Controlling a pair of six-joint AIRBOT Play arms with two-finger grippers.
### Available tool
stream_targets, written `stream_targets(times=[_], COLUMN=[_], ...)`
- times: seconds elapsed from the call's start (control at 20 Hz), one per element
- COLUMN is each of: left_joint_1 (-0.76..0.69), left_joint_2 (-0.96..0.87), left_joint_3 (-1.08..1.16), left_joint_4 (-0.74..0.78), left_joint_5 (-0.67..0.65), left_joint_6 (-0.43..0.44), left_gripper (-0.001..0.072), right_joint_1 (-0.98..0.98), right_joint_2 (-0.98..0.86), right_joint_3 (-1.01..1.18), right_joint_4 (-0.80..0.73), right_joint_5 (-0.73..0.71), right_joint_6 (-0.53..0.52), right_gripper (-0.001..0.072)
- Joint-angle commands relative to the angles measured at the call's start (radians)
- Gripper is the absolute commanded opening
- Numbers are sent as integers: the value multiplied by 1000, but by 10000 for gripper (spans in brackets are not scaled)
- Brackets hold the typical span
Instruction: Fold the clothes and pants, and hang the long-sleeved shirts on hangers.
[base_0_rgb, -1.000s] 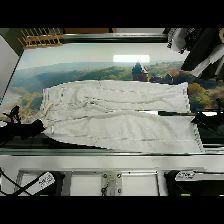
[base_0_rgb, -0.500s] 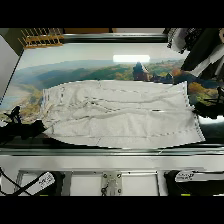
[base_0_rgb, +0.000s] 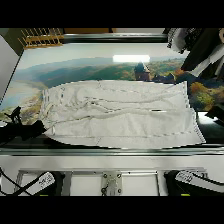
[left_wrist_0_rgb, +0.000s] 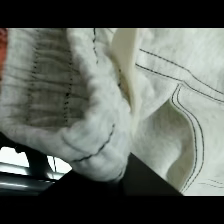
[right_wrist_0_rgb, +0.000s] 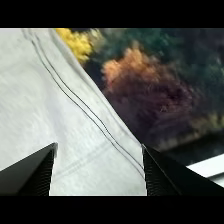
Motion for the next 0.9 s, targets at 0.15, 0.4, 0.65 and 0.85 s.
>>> stream_targets(times=[0.15,0.4,0.65,0.85], left_joint_1=[1,1,1,1], left_joint_2=[0,0,0,0], left_joint_3=[0,0,0,0], left_joint_4=[-1,-18,-18,-17], left_joint_5=[-47,-47,-47,-47], left_joint_6=[0,0,0,0], left_gripper=[28,28,28,28], right_joint_1=[-281,-240,-136,-32], right_joint_2=[127,127,127,123], right_joint_3=[-362,-498,-512,-512], right_joint_4=[83,163,196,226], right_joint_5=[7,-166,-257,-285], right_joint_6=[106,97,93,93], right_gripper=[573,573,572,571])
